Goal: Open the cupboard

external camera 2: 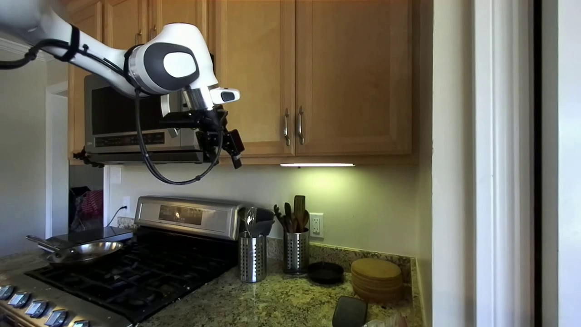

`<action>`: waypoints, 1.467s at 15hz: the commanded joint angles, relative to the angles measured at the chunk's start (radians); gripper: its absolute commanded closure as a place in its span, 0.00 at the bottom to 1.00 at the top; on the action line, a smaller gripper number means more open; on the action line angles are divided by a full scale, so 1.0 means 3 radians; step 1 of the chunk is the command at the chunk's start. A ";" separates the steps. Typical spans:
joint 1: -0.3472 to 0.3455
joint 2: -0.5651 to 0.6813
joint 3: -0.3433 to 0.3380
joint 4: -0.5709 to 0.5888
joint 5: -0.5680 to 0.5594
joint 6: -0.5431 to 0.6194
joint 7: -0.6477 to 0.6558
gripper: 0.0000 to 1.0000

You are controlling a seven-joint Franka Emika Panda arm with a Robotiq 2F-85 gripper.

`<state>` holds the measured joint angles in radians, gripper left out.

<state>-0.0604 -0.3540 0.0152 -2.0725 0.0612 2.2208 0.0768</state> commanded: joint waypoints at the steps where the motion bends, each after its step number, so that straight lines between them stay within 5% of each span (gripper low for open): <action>1: -0.0014 0.0215 0.0041 0.0234 -0.0186 0.0265 0.0190 0.00; 10: -0.0030 0.0599 -0.0053 0.0923 -0.0536 0.0554 0.0041 0.00; 22: -0.0056 0.1275 -0.0327 0.1735 -0.0014 0.0679 -0.0811 0.00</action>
<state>-0.0701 -0.0324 -0.0661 -1.6215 -0.0072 2.4074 -0.0845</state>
